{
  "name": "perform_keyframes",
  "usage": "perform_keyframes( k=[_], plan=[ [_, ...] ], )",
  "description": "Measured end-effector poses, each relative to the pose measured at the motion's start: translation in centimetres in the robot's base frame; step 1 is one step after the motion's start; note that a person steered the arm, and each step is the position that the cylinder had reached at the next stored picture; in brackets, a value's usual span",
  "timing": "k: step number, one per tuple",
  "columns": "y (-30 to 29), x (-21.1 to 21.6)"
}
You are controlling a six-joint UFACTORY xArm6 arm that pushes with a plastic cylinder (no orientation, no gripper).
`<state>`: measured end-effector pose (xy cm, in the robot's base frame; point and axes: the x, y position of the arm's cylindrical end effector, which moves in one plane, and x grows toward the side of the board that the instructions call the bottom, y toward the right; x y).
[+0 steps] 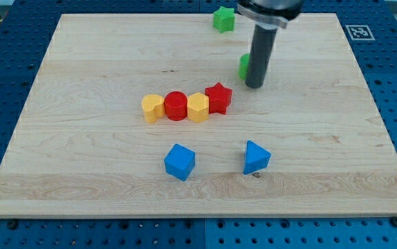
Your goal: Slide the green cirlce slightly left
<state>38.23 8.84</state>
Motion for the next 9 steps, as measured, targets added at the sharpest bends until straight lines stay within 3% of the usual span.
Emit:
perform_keyframes(
  k=[1,3,4,9],
  plan=[
    [-0.9,-2.4],
    [4.1,-3.1],
    [3.7,-4.4],
    [-5.2,-5.8]
  ],
)
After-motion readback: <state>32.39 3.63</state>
